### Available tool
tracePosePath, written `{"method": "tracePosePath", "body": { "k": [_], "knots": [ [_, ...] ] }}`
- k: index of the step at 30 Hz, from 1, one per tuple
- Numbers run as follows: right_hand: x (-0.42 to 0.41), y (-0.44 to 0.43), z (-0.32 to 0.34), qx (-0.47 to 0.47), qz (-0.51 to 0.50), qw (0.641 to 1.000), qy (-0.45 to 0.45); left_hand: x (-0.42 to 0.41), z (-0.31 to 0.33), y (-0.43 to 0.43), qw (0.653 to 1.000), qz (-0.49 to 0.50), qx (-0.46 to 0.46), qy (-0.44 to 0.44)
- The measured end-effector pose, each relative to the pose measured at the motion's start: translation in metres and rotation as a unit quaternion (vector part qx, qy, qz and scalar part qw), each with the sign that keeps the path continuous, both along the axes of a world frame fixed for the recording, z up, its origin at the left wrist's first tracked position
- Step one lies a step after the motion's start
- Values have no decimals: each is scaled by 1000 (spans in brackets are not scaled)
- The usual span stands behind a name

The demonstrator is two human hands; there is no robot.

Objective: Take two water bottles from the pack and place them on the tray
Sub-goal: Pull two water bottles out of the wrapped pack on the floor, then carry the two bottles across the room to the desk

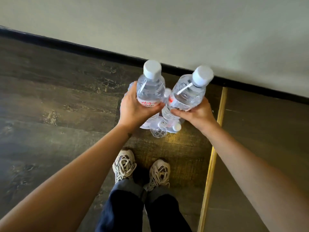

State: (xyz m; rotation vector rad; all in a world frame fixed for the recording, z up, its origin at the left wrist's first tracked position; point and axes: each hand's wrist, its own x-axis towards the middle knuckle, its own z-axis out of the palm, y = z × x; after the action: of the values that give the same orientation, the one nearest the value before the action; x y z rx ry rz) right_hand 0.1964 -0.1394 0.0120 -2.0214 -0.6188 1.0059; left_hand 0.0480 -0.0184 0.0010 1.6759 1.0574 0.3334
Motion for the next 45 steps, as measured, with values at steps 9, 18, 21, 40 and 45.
{"method": "tracePosePath", "body": {
  "k": [9, 18, 21, 40, 45],
  "knots": [
    [-51, 91, 134, 94, 196, 976, -29, -77, 131, 48, 980, 144, 6, -139],
    [-142, 151, 318, 184, 324, 928, -16, -182, 326, 68, 937, 266, 109, -196],
    [-188, 170, 385, 210, 395, 894, -9, -232, 400, 66, 917, 312, 139, -204],
    [-701, 291, 643, 350, 641, 657, 186, -684, 660, 45, 713, 636, 275, -109],
    [-837, 337, 673, 350, 644, 643, 219, -812, 701, 85, 699, 653, 280, -85]
  ]
}}
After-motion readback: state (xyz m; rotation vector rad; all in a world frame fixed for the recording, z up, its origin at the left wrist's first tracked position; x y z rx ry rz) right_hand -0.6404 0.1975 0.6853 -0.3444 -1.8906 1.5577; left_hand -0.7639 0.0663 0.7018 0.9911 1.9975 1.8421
